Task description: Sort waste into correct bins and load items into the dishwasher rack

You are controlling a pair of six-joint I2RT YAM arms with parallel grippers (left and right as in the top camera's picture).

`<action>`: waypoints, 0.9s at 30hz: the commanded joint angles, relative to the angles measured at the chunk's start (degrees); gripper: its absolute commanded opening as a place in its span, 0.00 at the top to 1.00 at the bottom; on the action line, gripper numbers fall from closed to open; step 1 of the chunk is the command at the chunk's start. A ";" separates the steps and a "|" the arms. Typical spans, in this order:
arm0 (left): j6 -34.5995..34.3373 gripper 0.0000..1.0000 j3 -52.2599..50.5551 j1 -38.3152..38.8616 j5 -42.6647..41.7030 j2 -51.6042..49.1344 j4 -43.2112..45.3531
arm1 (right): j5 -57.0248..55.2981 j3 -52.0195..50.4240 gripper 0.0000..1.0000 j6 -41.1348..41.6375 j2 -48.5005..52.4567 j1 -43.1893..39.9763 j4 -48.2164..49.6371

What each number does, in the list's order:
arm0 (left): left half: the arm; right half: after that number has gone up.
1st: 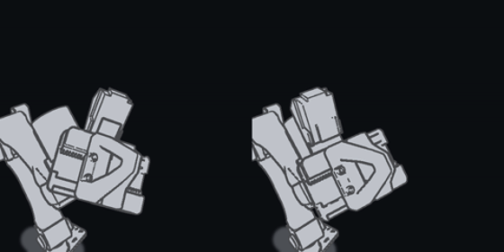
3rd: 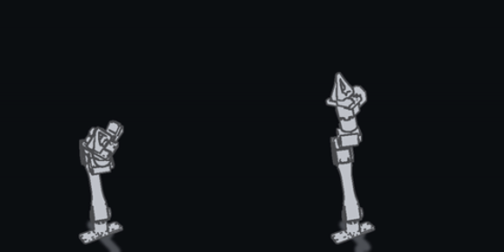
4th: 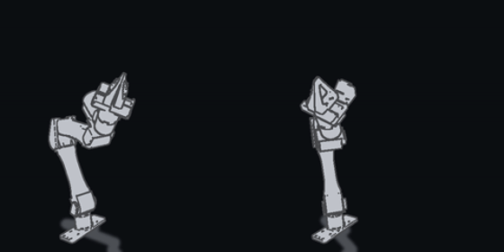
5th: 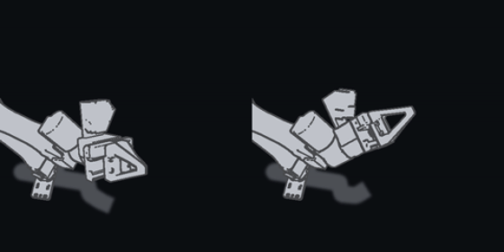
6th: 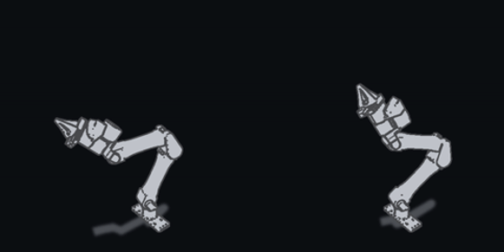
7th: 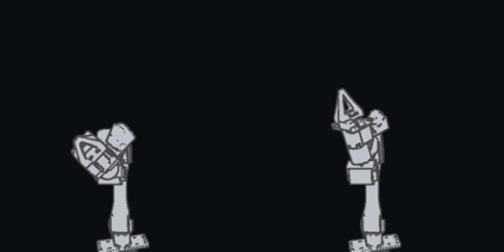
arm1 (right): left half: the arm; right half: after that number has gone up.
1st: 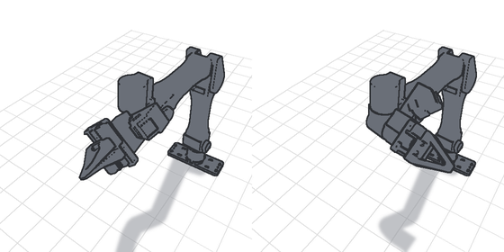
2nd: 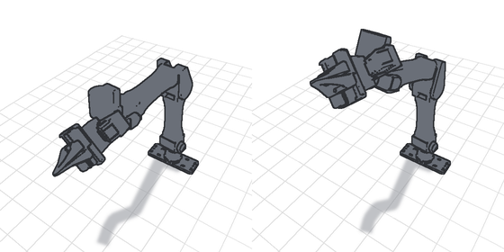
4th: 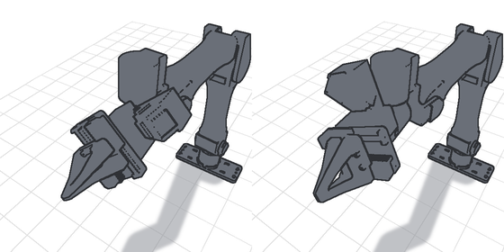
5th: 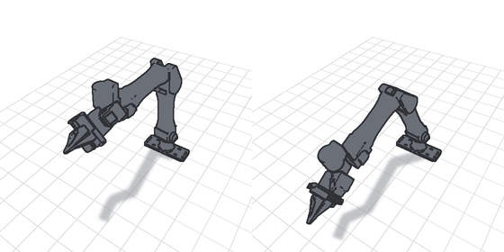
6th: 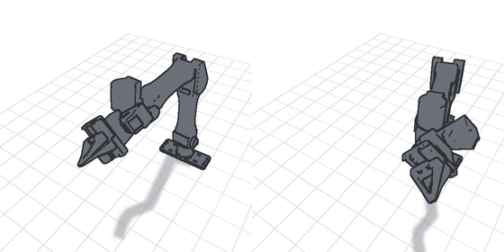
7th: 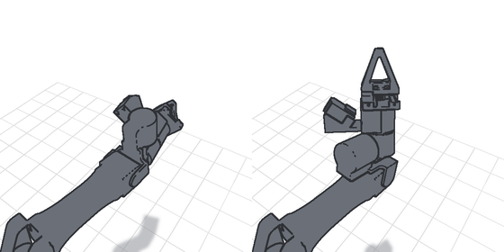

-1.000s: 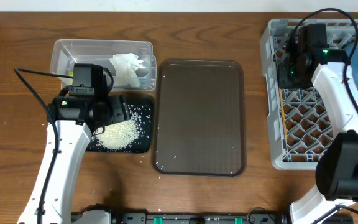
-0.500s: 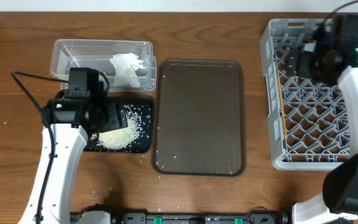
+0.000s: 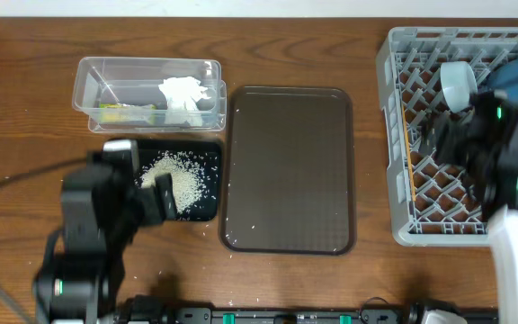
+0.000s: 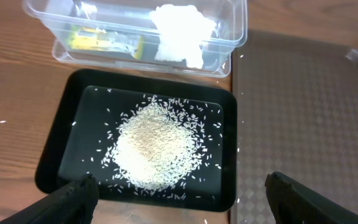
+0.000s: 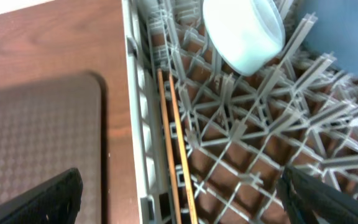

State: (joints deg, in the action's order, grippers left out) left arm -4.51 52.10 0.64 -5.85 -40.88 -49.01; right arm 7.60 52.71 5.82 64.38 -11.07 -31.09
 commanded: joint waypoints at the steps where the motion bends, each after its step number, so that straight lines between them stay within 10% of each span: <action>1: 0.85 0.04 -2.38 0.20 -0.55 5.66 0.44 | -1.38 -6.82 0.01 0.35 -8.26 -0.44 2.40; 27: 0.85 0.02 -2.38 0.20 -0.57 8.79 -1.29 | -2.38 -12.22 0.01 0.11 -14.12 -0.44 -10.54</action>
State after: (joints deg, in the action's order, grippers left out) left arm -4.23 50.06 0.64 -6.04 -32.18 -50.30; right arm 6.61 40.80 6.09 50.19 -11.07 -41.08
